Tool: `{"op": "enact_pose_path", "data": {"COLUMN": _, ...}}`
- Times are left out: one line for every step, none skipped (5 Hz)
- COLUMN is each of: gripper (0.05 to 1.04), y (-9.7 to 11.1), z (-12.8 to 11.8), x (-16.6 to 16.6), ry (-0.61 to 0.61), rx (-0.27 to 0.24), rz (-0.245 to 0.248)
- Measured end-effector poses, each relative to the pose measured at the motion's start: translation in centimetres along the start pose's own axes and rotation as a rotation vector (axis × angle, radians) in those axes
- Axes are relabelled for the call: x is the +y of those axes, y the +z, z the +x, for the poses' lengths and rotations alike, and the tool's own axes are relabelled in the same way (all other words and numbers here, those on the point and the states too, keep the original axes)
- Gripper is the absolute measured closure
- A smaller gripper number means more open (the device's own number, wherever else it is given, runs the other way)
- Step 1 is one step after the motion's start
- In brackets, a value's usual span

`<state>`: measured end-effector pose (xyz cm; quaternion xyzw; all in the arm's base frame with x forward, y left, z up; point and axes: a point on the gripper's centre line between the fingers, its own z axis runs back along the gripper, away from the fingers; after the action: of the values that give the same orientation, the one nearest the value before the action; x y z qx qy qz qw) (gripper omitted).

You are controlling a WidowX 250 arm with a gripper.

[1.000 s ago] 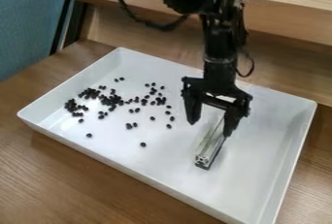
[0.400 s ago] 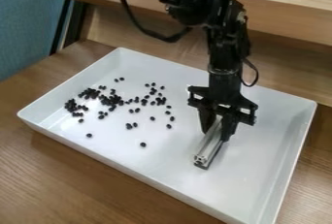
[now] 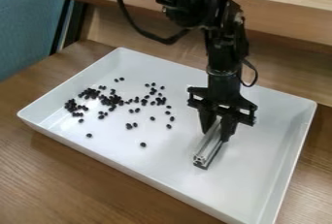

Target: Sweep into pile

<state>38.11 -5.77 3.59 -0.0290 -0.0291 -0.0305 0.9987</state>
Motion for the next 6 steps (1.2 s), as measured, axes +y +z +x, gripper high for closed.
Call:
{"op": "enact_pose_path", "data": {"gripper": 0.696, "y": -0.1, "z": -0.5, "x": 0.7, "ry": -0.039, "rx": 0.01, "rz": 0.018}}
{"op": "enact_pose_path", "data": {"gripper": 0.696, "y": 0.0, "z": -0.7, "x": 2.4, "ry": -0.078, "rx": 0.008, "rz": 0.042}}
{"op": "enact_pose_path", "data": {"gripper": 0.696, "y": 0.3, "z": -0.7, "x": 5.8, "ry": -0.048, "rx": 0.008, "rz": 0.045}}
{"op": "enact_pose_path", "data": {"gripper": 0.697, "y": 0.7, "z": -0.9, "x": 9.6, "ry": 0.005, "rx": 0.0, "rz": 0.054}}
{"op": "enact_pose_path", "data": {"gripper": 0.697, "y": 0.9, "z": -1.0, "x": 12.3, "ry": 0.029, "rx": 0.006, "rz": 0.07}}
{"op": "enact_pose_path", "data": {"gripper": 0.697, "y": 1.0, "z": -0.8, "x": 13.3, "ry": 0.019, "rx": 0.012, "rz": 0.089}}
